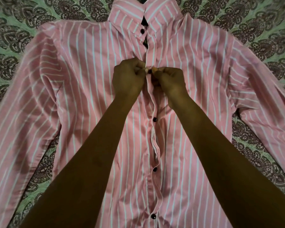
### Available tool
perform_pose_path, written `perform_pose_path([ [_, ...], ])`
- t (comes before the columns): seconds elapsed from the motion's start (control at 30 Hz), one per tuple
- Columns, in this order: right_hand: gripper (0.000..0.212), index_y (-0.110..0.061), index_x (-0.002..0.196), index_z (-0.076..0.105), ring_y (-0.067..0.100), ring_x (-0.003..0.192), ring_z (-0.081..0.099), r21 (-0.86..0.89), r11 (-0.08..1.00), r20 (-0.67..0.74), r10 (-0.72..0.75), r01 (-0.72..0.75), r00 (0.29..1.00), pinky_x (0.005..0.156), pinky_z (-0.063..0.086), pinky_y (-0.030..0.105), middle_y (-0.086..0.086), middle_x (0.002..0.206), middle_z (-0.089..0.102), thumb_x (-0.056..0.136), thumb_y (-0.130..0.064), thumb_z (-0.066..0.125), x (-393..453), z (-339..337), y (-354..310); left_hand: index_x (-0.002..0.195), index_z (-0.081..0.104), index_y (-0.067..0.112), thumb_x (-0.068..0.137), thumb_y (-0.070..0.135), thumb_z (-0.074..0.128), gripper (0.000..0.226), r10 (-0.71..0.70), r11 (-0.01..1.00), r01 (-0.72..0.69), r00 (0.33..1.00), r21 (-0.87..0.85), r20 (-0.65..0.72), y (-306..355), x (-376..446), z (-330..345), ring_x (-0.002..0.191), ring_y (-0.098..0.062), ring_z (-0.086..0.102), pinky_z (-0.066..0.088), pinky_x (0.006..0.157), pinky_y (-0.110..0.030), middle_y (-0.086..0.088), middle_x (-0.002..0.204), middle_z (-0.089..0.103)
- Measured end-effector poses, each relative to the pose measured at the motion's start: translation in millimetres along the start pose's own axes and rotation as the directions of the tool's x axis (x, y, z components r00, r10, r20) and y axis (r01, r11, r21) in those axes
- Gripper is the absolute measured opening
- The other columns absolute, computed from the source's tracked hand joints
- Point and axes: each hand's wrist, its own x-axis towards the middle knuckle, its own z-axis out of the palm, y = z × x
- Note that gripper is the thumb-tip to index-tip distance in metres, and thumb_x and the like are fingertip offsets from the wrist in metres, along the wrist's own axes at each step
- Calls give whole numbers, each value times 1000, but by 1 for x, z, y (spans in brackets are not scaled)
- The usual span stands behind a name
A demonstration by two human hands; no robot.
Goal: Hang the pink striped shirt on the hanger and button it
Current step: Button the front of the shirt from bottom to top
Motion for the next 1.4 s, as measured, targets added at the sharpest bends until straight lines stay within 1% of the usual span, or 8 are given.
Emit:
perform_pose_path([
  [0.13, 27, -1, 70, 67, 31, 67, 62, -163, 970, -65, -194, 181, 979, 72, 51, 40, 18, 71, 67, 74, -25, 55, 2, 0, -5, 78, 72, 13, 69, 8, 69, 11, -18, 1000, 18, 999, 2, 32, -2, 10, -14, 78, -16, 68, 52, 77, -27, 1, 75, 70],
  [0.33, 15, -6, 89, 65, -2, 66, 56, -210, 878, -106, -458, 430, 883, 70, 47, 18, 0, 82, 65, 76, -6, 57, 18, 6, -39, 80, 73, 15, 72, 5, 61, 17, 26, 996, -32, 997, -83, -68, 21, 36, -25, 74, -13, 66, 52, 77, -24, 5, 67, 64],
  [0.47, 15, -5, 90, 61, 28, 79, 61, -503, 715, -52, -586, 486, 809, 66, 38, 32, 14, 88, 66, 76, -10, 60, 45, 14, -54, 83, 72, 13, 70, 8, 51, 26, 114, 991, -118, 991, -58, -74, 35, 61, -25, 78, -22, 68, 53, 77, -29, -3, 76, 71],
  [0.67, 38, 0, 112, 47, 34, 104, 56, -834, 462, 48, -481, 300, 875, 77, 40, 38, 19, 117, 55, 87, -29, 53, 63, 19, -58, 95, 72, 16, 75, 13, 59, 25, 221, 945, -223, 975, 240, 35, 37, 86, -9, 92, -28, 66, 51, 81, -37, -10, 96, 72],
  [1.03, 25, -4, 94, 67, 35, 93, 61, -888, 283, 202, -470, 363, 859, 68, 41, 35, 20, 96, 67, 86, -24, 54, 62, 13, -72, 98, 67, 7, 84, 15, 53, 22, 126, 925, -104, 991, 366, -36, 35, 84, 5, 100, -33, 60, 45, 80, -38, -16, 104, 67],
  [1.2, 24, -18, 50, 52, 14, 54, 46, -238, 925, -81, -323, 296, 943, 56, 34, 28, -1, 49, 47, 70, -24, 64, 71, 2, -63, 86, 65, 8, 84, 12, 50, 16, 164, 938, -122, 981, 324, -107, 28, 87, 5, 91, -33, 64, 49, 78, -41, -16, 91, 70],
  [1.3, 17, -16, 62, 54, 16, 59, 45, 284, 943, 7, -180, 170, 984, 58, 41, 26, 6, 60, 51, 72, -6, 64, 65, 8, -61, 78, 68, 13, 77, 12, 58, 10, 110, 982, -89, 986, 166, -122, 37, 92, -1, 85, -30, 66, 51, 77, -35, -13, 83, 72],
  [1.4, 30, -14, 67, 49, 5, 42, 41, 433, 891, 25, -163, 137, 986, 44, 36, 16, -9, 44, 47, 80, 11, 57, 62, 13, -61, 71, 70, 14, 64, 19, 60, 13, 42, 996, -48, 996, -79, -73, 53, 95, -6, 78, -26, 68, 53, 74, -28, -8, 72, 71],
])
